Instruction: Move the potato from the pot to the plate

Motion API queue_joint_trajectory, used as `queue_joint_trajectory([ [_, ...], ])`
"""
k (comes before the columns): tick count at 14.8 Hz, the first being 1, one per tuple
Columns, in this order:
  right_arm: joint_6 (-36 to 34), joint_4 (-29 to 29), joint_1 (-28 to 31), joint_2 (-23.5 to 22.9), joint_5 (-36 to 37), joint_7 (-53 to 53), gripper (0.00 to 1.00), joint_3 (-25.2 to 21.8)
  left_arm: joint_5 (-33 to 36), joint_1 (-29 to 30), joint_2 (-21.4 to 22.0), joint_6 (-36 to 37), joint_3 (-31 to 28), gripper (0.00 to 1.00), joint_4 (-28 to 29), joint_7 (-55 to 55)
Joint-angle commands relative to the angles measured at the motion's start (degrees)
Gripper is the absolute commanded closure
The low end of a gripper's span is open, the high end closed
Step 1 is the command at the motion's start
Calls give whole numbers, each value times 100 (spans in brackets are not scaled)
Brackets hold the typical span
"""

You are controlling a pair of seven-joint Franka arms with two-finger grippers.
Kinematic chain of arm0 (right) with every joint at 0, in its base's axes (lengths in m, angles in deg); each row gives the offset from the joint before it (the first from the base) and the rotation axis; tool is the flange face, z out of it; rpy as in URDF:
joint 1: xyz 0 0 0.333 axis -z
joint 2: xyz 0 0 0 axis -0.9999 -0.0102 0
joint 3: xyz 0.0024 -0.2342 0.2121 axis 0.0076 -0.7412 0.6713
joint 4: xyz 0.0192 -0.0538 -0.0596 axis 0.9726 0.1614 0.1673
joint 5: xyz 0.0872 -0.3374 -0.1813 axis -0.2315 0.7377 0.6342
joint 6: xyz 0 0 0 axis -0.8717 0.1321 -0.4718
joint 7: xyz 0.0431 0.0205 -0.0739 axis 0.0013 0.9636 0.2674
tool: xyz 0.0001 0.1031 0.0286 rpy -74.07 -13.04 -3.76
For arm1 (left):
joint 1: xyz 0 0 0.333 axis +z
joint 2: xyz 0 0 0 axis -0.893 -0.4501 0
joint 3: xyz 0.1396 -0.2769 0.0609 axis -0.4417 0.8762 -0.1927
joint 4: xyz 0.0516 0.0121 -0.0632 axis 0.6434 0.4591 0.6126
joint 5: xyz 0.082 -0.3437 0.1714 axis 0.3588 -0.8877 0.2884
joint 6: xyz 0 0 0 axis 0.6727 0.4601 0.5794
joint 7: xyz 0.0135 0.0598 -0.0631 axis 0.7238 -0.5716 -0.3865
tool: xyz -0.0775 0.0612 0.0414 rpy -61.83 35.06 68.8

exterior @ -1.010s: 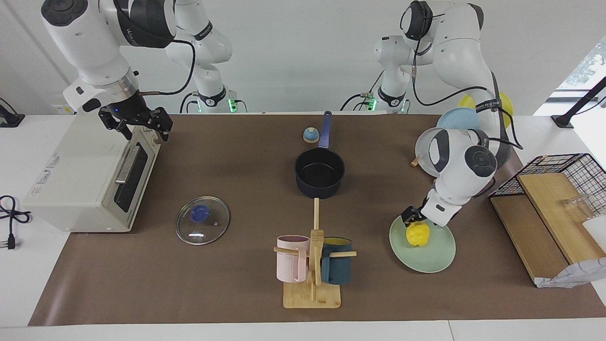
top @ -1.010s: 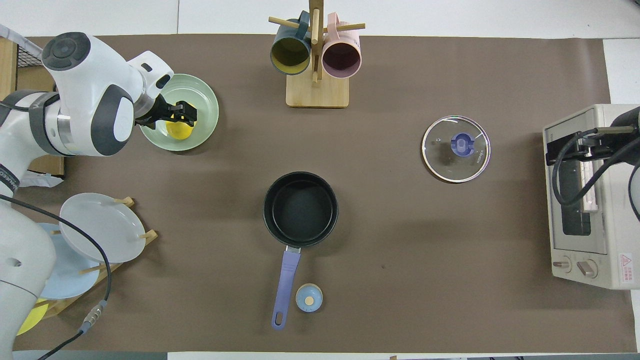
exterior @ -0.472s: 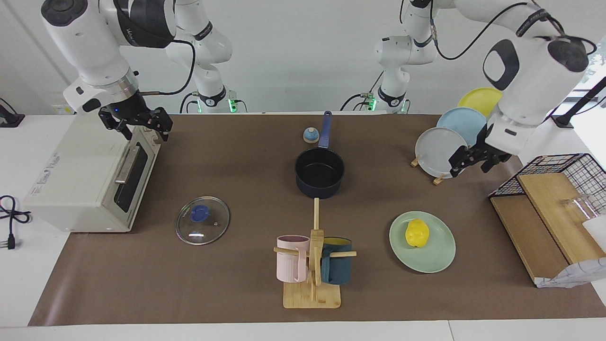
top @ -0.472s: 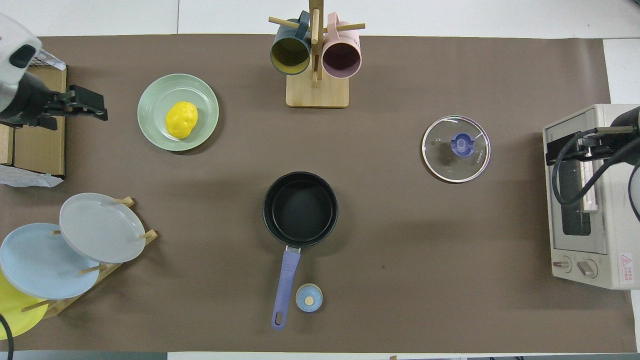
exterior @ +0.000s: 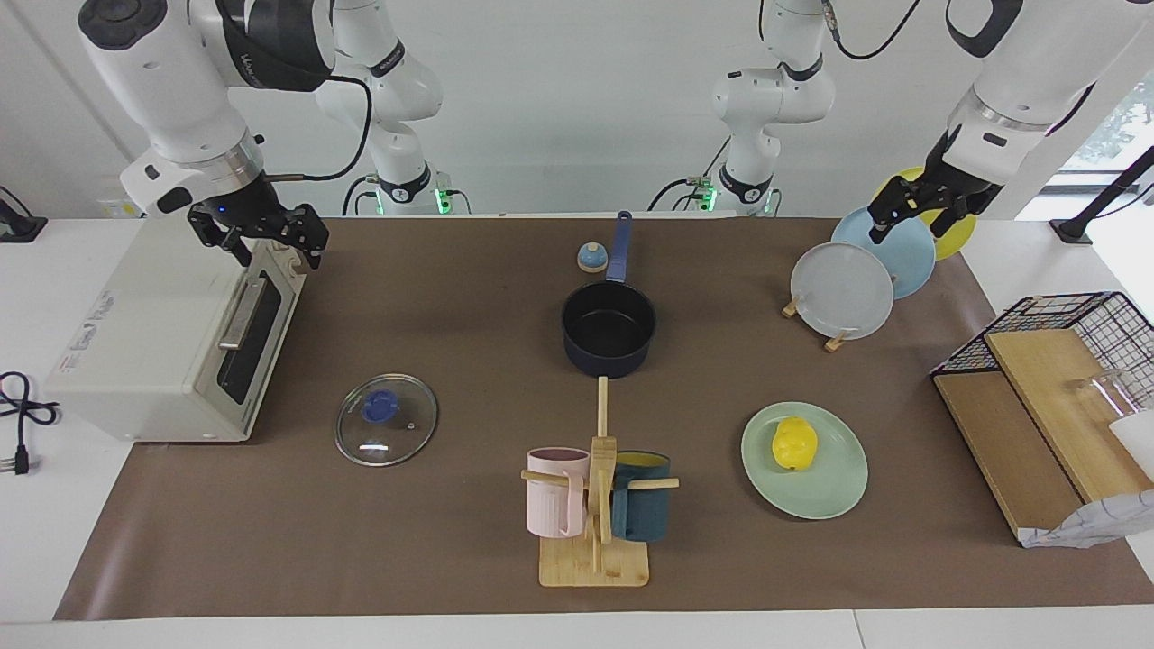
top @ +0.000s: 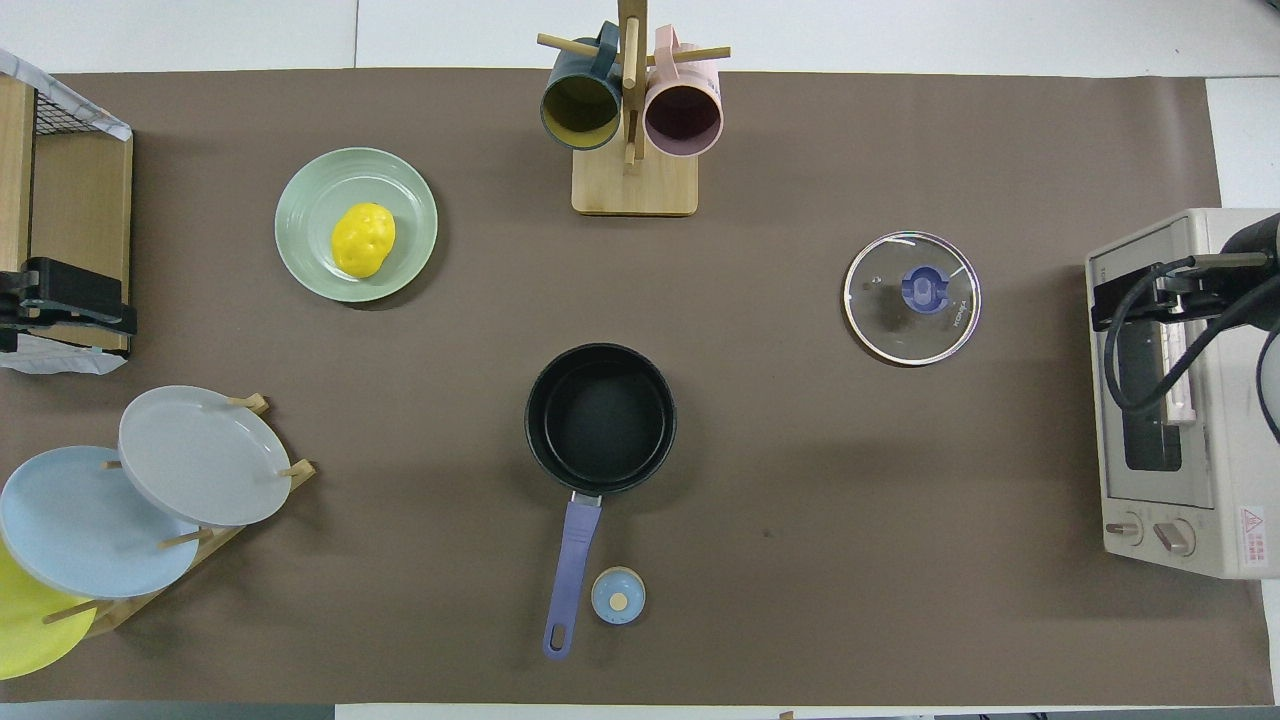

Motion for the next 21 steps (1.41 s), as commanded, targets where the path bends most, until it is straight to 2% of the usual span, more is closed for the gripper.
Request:
queue_joint_trajectory([
  [1,-16,12,67,14,-112,26,0,20,218,-60,417,-134,-11,0,728,-214],
  [3,-16,12,67,14,-112,26,0,20,245,-60,401,-205,7,0,659,-205],
  [7,-16,12,67,5,-112,26,0,20,201,-95,-12,-12,33,0,-121,-196],
  [21,-16,12,67,14,-112,26,0,20,16,-113,101,-196,24,0,131,-152],
])
